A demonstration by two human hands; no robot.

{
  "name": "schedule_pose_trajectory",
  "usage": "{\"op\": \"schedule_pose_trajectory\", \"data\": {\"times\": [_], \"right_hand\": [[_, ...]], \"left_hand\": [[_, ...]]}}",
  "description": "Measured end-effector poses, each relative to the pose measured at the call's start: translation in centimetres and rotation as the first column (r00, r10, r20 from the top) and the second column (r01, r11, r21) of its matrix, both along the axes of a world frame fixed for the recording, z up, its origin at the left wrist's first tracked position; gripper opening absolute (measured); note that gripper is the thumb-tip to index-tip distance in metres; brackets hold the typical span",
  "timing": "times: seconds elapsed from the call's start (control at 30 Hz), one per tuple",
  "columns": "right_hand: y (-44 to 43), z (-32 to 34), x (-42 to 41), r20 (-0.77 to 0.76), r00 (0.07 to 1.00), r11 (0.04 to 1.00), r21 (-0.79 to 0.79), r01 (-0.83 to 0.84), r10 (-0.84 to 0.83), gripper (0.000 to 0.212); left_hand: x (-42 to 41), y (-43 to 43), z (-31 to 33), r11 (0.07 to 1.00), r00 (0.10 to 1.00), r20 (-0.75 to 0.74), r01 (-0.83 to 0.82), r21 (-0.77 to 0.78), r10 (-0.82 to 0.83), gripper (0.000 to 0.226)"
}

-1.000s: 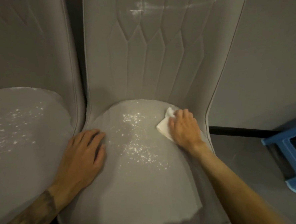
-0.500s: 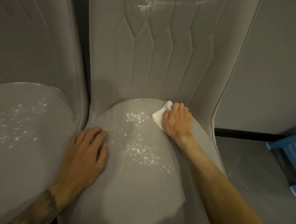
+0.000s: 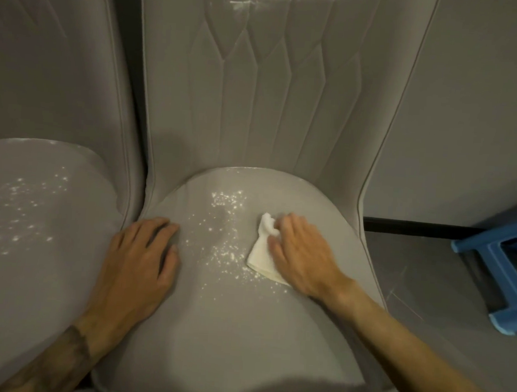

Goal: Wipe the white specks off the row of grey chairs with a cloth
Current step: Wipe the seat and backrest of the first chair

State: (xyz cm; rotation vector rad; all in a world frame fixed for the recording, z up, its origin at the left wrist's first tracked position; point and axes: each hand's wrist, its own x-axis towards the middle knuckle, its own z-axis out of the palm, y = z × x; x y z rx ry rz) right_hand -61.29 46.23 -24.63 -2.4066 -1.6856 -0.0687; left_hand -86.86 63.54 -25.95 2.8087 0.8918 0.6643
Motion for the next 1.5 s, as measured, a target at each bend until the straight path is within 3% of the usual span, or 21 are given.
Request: {"op": "schedule_pose_trajectory", "data": {"times": [0.07,0.2,0.4,0.47,0.57,0.63,0.7,0.8,0.97,1.03,1.17,1.23,1.33,1.37,1.5], "right_hand": [[-1.7,0.8,1.9,0.003,0.999,0.999,-0.007,0.041,-0.041,0.027],[-2.7,1.7,4.0,0.046,0.936,0.936,-0.008,0.351,-0.35,0.028],[-4.2,0.1,-3.3,0.017,0.998,0.998,0.042,0.056,-0.057,0.027],[-5.1,0.8,-0.8,0.024,0.984,0.984,0.038,0.173,-0.174,0.027],[-4.7,1.3,1.4,0.025,0.892,0.892,0.064,0.448,-0.451,0.025],[-2.8,0.5,-1.1,0.083,0.912,0.916,0.044,0.399,-0.401,0.026],[-1.4,-0.6,-3.9,0.083,0.967,0.97,0.026,0.242,-0.243,0.027],[-1.1,-0.4,-1.7,0.098,0.983,0.987,0.036,0.156,-0.158,0.028],[2.7,0.8,4.9,0.101,0.855,0.859,-0.002,0.512,-0.509,0.035],[5.5,0.2,3.2,0.114,0.885,0.89,-0.007,0.455,-0.452,0.036],[6.2,-0.7,0.6,0.031,0.984,0.984,0.041,0.176,-0.177,0.029],[6.0,-0.1,2.9,0.048,0.966,0.967,0.022,0.252,-0.253,0.03],[7.8,0.4,5.2,0.08,0.859,0.862,0.007,0.507,-0.506,0.033],[9.0,0.4,4.5,0.088,0.859,0.862,-0.002,0.507,-0.505,0.033],[11.5,-0.8,-1.5,-0.028,0.988,0.986,0.07,0.151,-0.149,0.028]], "left_hand": [[0.0,0.0,0.0,1.0,1.0,-0.009,0.002,-0.01,-0.002,0.046],[0.1,-0.2,0.3,1.0,1.0,-0.023,-0.011,-0.027,0.011,0.047],[0.0,-0.3,0.4,0.999,1.0,-0.029,-0.01,-0.041,0.009,0.048],[-0.1,-0.4,0.3,0.999,1.0,-0.022,-0.012,-0.045,0.011,0.047],[0.0,-0.4,0.3,0.999,1.0,-0.01,-0.018,-0.042,0.018,0.045],[0.0,-0.3,0.2,0.999,1.0,-0.008,-0.021,-0.035,0.021,0.044],[-0.1,-0.3,0.2,0.999,1.0,-0.012,-0.026,-0.036,0.025,0.044],[-0.1,-0.2,0.1,0.999,1.0,-0.004,-0.02,-0.027,0.02,0.045],[0.0,-0.4,0.3,0.999,1.0,0.008,-0.025,-0.025,0.025,0.045],[0.0,-0.4,0.3,0.999,1.0,-0.007,-0.021,-0.028,0.021,0.044],[-0.1,-0.1,0.0,1.0,1.0,-0.002,-0.011,-0.023,0.011,0.043],[-0.2,-0.1,-0.1,1.0,1.0,0.0,-0.008,-0.022,0.008,0.044],[-0.1,-0.1,0.0,0.999,1.0,0.009,-0.015,-0.035,0.015,0.044],[-0.1,-0.1,0.0,0.999,1.0,0.011,-0.015,-0.04,0.015,0.044],[-0.2,0.0,0.0,0.998,1.0,0.004,-0.014,-0.057,0.014,0.042]]}}
